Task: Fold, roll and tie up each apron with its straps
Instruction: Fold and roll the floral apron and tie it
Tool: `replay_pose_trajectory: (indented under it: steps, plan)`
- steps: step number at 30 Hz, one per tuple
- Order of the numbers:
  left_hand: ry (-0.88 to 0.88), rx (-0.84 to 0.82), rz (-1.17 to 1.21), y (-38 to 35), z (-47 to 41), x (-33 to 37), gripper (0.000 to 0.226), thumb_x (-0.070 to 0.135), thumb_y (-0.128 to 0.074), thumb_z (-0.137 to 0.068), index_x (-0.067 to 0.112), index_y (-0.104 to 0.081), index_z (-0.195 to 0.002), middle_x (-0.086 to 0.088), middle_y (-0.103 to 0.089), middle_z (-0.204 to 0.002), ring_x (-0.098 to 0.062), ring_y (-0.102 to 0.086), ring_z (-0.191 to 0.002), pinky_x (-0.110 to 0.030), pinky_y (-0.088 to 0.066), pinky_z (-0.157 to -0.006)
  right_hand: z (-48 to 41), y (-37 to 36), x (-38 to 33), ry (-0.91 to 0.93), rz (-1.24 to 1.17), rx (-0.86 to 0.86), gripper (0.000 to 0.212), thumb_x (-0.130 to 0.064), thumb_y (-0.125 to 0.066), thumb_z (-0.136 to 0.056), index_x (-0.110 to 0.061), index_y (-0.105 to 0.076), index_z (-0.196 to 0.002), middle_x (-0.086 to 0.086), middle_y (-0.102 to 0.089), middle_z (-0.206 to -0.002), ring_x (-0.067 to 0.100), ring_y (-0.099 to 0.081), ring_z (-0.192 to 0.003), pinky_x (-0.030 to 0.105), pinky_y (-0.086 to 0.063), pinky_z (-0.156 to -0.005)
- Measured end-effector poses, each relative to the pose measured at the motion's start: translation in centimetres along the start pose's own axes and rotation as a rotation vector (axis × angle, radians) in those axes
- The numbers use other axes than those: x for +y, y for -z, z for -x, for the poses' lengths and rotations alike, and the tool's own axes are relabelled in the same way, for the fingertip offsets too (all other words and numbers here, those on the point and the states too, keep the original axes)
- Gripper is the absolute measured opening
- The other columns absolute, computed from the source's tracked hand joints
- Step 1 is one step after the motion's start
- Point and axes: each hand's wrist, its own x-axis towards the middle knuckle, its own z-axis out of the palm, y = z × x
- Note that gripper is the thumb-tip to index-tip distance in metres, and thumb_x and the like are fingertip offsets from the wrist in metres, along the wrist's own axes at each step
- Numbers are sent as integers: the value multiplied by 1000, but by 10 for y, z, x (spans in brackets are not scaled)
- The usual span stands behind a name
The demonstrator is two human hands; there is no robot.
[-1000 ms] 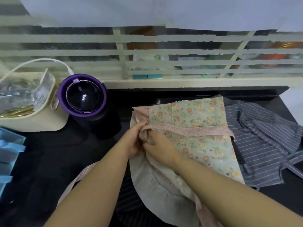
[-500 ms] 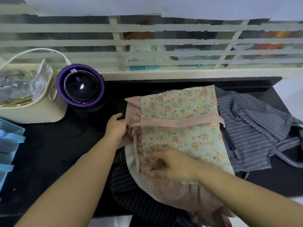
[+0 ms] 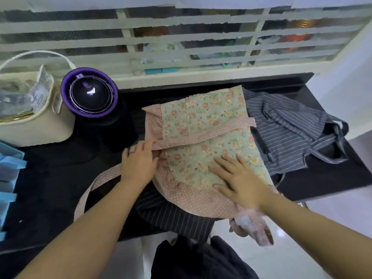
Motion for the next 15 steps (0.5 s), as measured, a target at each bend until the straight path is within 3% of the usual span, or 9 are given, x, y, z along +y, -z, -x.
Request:
replay_pose_trajectory:
  steps: [2, 4, 6, 8, 9, 11, 13, 15]
  plan:
    - [136, 30, 51, -1, 4, -2, 61, 24, -54, -93, 22, -25, -147, -13, -41, -141, -35, -38, -129, -53, -24, -111, 21, -2, 22, -158, -69, 78, 78, -69, -9, -92, -22, -44, -142, 7, -34, -153, 30, -29, -142, 47, -10, -117]
    - [191, 59, 70, -1, 12, 3, 69, 13, -54, -91, 19, -19, -151, -15, -30, -145, -37, -29, -134, -58, -17, -113, 37, 0, 31, -330, -195, 261, 61, -58, -33, -96, -16, -55, -134, 10, -44, -145, 29, -39, -134, 45, -25, -112]
    - [53, 153, 51, -3, 20, 15, 71, 3, -57, -84, 16, -28, -148, -16, -30, -144, -38, -30, -134, -60, -14, -113, 50, 4, 30, -526, -431, 393, 39, -40, -54, -95, -16, -61, -125, 5, -54, -133, 23, -48, -123, 42, -36, -107]
    - [-243, 194, 86, -7, 27, 35, 59, 6, -58, -82, 14, -41, -138, -17, -38, -139, -40, -40, -127, -61, -29, -108, 64, 4, 27, -669, -663, 444, 23, -32, -62, -91, -20, -66, -111, -1, -62, -114, 18, -58, -105, 41, -47, -95]
    - [-384, 130, 133, -8, 30, 46, 49, 15, -53, -85, 16, -45, -134, -16, -40, -139, -40, -43, -125, -59, -37, -104, 69, 3, 27, -711, -763, 448, 17, -31, -64, -90, -22, -66, -104, -3, -65, -106, 19, -62, -98, 40, -50, -90]
    - [-553, -160, 226, -12, 38, 67, 48, 34, -37, -95, 23, -40, -141, -9, -31, -149, -34, -37, -133, -50, -36, -107, 81, 3, 28, -756, -969, 441, 19, -34, -70, -84, -20, -65, -97, 2, -67, -96, 24, -64, -90, 42, -51, -83]
    - [-536, -429, 172, -22, 43, 76, 56, 45, -30, -100, 32, -13, -152, 1, -6, -160, -25, -16, -145, -43, -19, -117, 92, 1, 30, -795, -1227, 380, 40, -42, -77, -74, -17, -62, -101, 10, -64, -97, 25, -62, -84, 40, -50, -78]
    - [-509, -499, 44, -31, 44, 75, 68, 59, -21, -97, 32, 8, -152, 1, 14, -160, -17, 12, -147, -36, 9, -118, 97, 0, 27, -850, -1491, 275, 36, -30, -72, -83, -14, -56, -111, 12, -62, -99, 20, -61, -81, 33, -51, -74]
